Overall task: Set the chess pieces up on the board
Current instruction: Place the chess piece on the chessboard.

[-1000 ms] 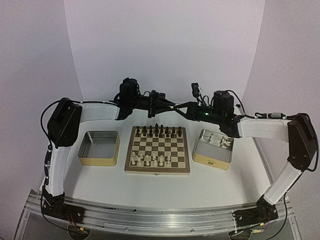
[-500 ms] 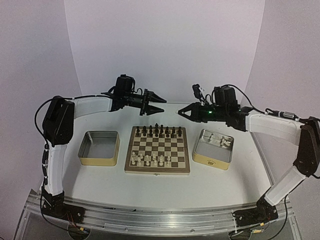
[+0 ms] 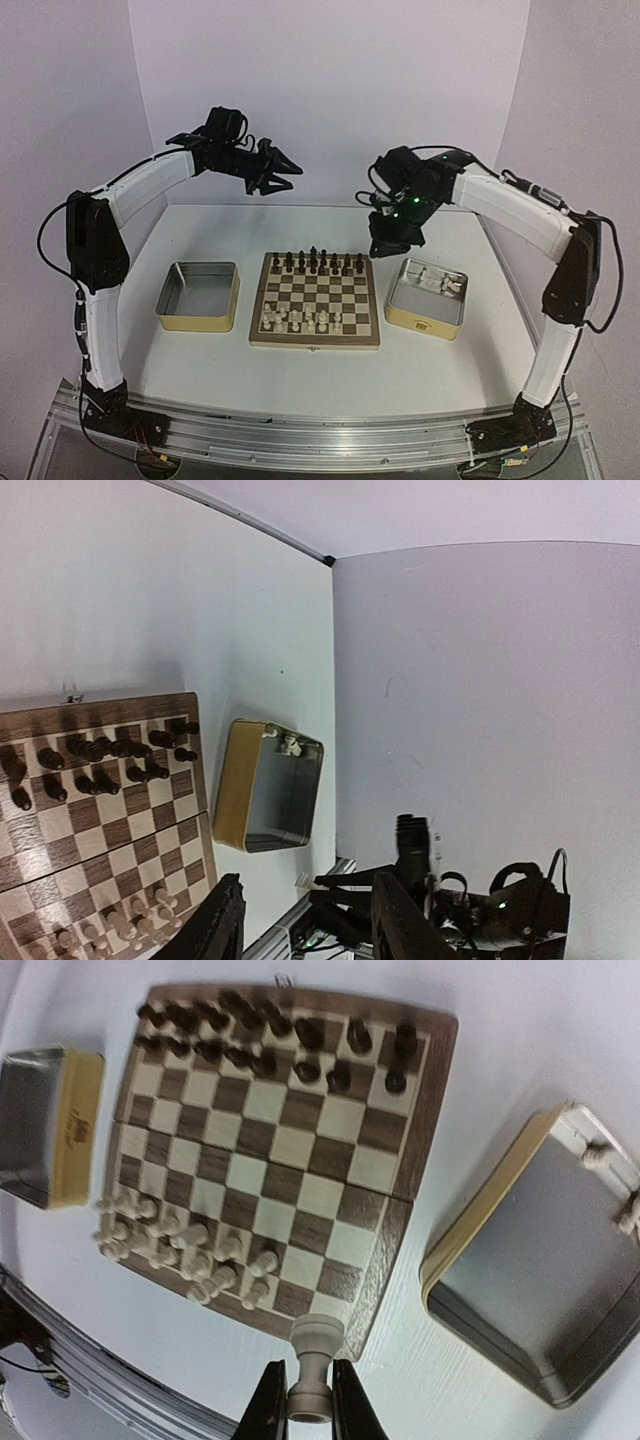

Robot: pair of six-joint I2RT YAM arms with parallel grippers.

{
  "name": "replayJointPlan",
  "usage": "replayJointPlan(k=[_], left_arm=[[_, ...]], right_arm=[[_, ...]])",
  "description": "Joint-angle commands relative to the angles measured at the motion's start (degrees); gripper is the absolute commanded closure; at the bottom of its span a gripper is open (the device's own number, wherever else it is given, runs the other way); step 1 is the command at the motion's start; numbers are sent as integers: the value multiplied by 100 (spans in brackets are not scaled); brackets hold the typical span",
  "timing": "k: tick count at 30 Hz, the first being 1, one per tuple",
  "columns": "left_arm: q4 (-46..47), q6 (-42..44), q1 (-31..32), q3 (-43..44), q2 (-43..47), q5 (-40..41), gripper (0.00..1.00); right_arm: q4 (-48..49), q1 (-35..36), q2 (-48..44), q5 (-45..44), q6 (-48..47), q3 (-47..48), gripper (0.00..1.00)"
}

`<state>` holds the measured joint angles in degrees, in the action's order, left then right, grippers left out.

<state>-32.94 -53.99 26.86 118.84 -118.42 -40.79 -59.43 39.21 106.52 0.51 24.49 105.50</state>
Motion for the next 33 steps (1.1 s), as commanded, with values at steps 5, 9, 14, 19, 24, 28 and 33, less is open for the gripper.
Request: replayJointPlan(k=[5,9,14,19,24,28,33], left_arm=[[-682,644,-86,-197,561,771,57],[-690,671,-92,-309,622,775,57],[-720,717,-95,-387,701,817,57],[-741,734,-101,-379,699,812,57],[-741,734,-110,-362,666,807,58],[-750,725,-114,-309,630,797,57],[-772,726,-127,-264,601,815,57]], right_arm=[[-1308,603,1057,-535,732,488,100],[-1246,777,1558,-605,968,630,100],[-1085,846,1885,-672,1031,719,100],[-1045,865,2120,-607,963,878,100],[-1010,870,2259,-560,881,971,100],[-1013,874,2404,-471,816,1049,100],[-1010,876,2486,-345,729,1101,100]])
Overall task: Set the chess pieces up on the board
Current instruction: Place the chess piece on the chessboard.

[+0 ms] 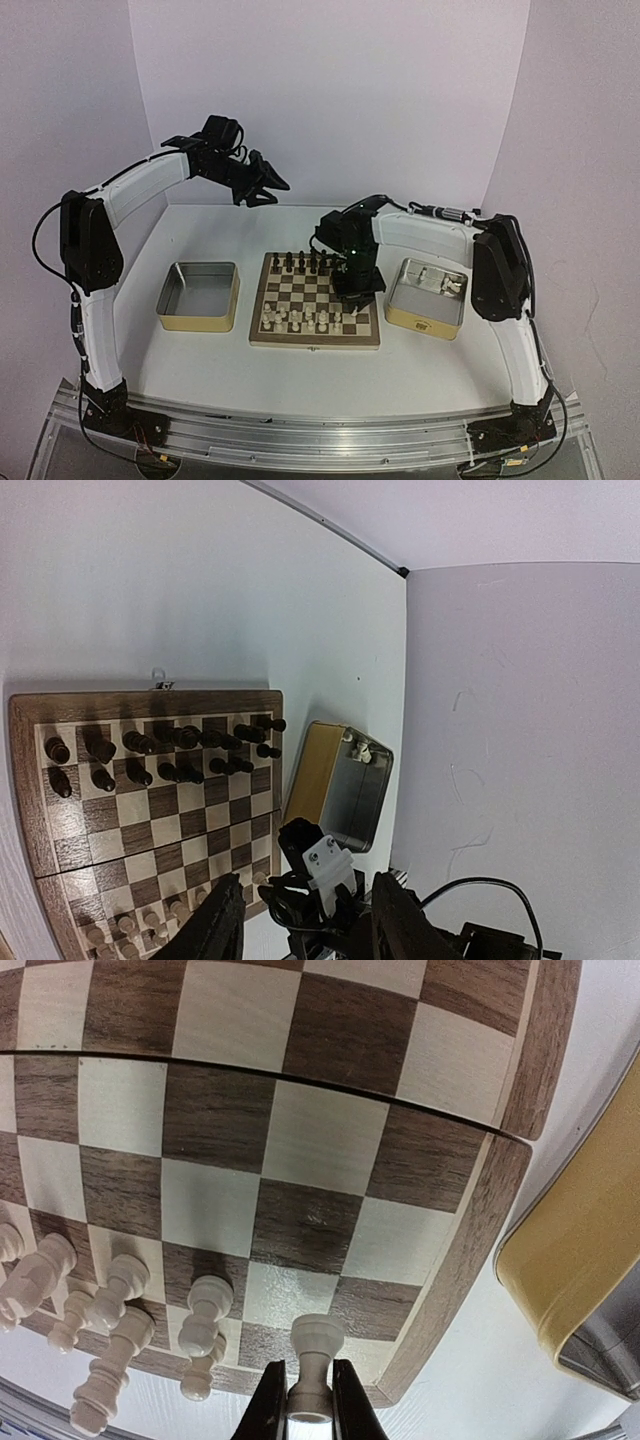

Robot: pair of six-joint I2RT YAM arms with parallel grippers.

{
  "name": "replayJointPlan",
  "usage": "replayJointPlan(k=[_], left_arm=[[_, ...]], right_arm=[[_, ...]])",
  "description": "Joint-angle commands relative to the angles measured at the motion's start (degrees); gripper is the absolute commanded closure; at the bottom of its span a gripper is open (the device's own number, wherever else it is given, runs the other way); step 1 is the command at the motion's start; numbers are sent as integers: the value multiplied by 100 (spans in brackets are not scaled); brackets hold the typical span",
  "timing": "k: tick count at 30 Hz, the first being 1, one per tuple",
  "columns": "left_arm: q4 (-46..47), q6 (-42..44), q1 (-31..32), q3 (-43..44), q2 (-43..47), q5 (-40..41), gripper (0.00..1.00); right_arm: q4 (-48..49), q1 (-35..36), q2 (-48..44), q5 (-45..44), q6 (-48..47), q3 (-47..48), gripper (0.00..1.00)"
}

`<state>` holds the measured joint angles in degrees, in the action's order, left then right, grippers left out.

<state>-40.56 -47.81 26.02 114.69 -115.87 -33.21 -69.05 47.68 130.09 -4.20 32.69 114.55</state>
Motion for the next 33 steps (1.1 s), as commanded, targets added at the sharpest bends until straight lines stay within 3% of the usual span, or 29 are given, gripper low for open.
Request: replayJointPlan(k=[1,30,33], left_arm=[[-22,106,-44,157,345,64,57],[35,50,-45,130,302,109,58],[42,50,-47,119,311,106,58]], right_arm=[[-50,27,131,135,-102,192,100],[-30,25,347,316,-292,345,100],[-33,26,340,288,-279,340,92]])
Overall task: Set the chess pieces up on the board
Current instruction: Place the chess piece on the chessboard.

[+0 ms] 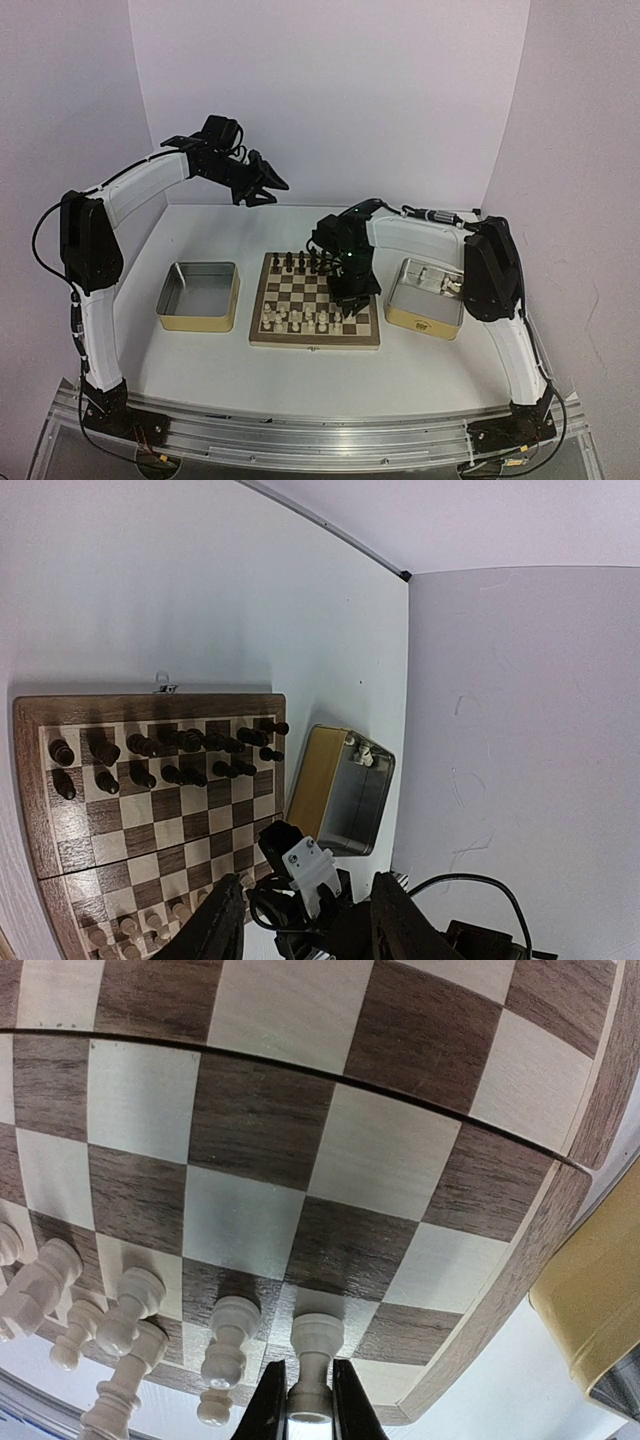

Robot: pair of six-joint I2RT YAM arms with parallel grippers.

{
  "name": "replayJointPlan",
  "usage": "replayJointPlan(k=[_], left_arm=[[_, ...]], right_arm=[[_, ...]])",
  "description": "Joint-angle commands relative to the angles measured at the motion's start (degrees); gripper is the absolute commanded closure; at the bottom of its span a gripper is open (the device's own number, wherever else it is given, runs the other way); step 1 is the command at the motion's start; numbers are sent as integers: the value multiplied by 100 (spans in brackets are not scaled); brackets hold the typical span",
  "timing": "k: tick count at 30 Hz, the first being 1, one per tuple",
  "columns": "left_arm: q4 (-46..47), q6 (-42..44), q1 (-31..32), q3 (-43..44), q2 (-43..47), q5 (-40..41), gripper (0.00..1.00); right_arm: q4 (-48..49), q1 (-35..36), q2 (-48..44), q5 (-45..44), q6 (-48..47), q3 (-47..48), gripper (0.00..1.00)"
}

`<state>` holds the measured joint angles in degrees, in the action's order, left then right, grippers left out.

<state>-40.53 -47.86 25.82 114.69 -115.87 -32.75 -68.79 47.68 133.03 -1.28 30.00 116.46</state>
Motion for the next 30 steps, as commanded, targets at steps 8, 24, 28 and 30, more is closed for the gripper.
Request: replayJointPlan(k=[8,24,28,30], left_arm=[[63,42,-27,80,334,52,58],[165,12,-25,-17,365,19,58],[195,1,-25,-4,336,-14,58],[204,-4,-25,9,327,-33,58]], right_arm=[[-55,26,20,-66,21,130,82],[-107,2,-337,-338,75,389,74],[-234,-9,-380,-242,83,623,73],[-270,-20,-437,-253,86,700,73]])
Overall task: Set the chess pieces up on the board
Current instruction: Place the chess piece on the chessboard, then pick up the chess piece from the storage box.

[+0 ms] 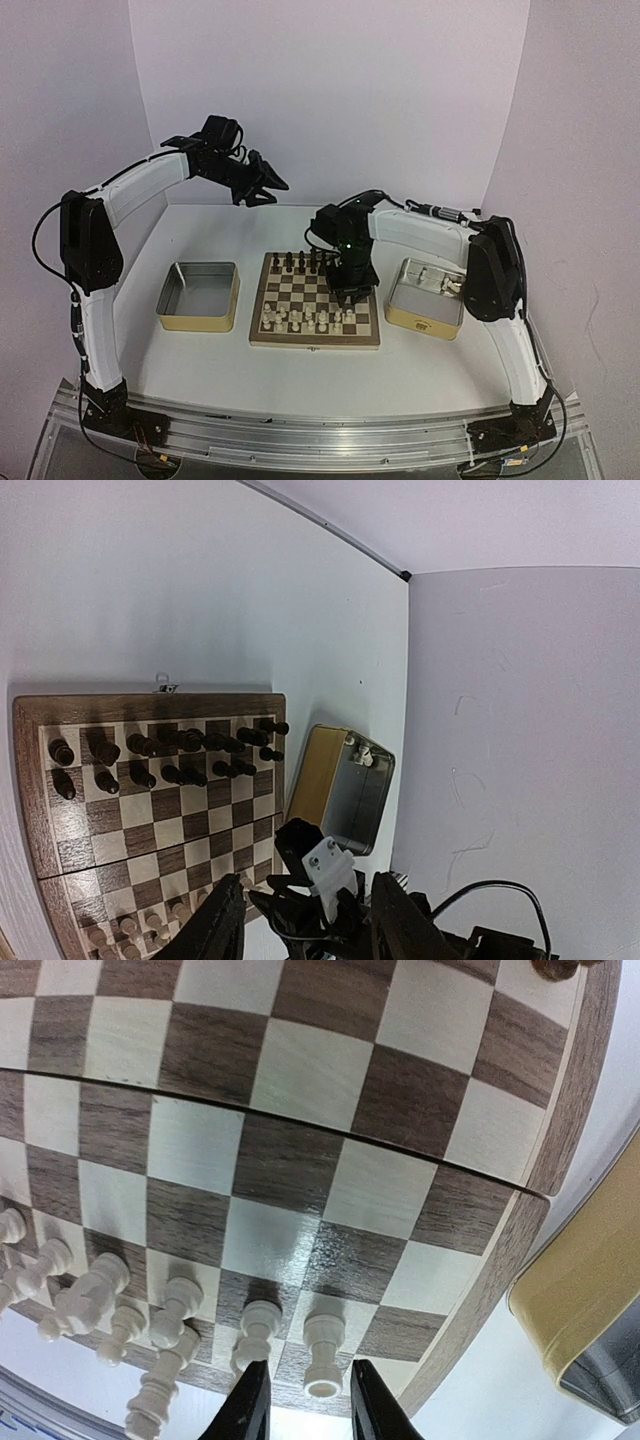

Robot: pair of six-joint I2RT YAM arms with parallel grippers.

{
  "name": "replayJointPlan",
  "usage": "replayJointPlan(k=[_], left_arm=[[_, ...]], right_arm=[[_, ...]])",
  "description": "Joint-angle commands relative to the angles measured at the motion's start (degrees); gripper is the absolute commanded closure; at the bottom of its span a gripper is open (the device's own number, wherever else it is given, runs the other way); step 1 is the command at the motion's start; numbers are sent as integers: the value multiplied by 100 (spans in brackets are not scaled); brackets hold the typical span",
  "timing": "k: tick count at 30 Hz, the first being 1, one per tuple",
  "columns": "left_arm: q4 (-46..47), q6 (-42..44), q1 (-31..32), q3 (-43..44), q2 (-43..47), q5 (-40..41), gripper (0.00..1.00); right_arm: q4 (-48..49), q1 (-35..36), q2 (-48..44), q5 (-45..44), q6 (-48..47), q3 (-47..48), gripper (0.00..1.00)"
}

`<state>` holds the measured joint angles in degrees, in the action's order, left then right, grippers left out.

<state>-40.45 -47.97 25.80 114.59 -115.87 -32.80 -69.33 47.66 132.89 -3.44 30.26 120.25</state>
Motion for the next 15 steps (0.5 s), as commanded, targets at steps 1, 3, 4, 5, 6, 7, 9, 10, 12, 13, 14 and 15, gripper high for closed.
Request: replayJointPlan(k=[1,3,4,5,6,7,9,10,12,13,14,15], left_arm=[[205,6,-23,26,314,-37,58],[227,6,-23,29,295,-45,58],[223,14,-21,30,286,-59,58],[223,24,-14,16,273,-69,58],[224,34,5,-3,270,-70,58],[224,55,29,-17,265,-61,58],[197,111,140,-2,226,-12,58],[172,150,224,47,182,28,58],[-1,253,374,227,46,132,58],[-76,305,449,334,-36,181,58],[-128,339,514,434,-109,208,58],[-166,363,573,518,-177,221,58]], right_arm=[[-235,-13,-449,-84,68,356,73],[-270,-66,-580,-185,106,380,73],[-280,-104,-638,-256,125,364,73],[-267,-231,-799,-378,167,286,73],[-236,-360,-948,-517,196,161,73],[-172,-504,-1104,-648,240,-6,73],[119,-853,-1509,-867,341,-624,73],[350,-1058,-1765,-936,398,-936,73],[841,-1463,-2178,-1012,469,-1710,73],[1003,-1649,-2324,-1054,486,-1986,73],[1143,-1805,-2401,-1117,493,-2177,73],[1225,-1944,-2426,-1200,498,-2310,74]])
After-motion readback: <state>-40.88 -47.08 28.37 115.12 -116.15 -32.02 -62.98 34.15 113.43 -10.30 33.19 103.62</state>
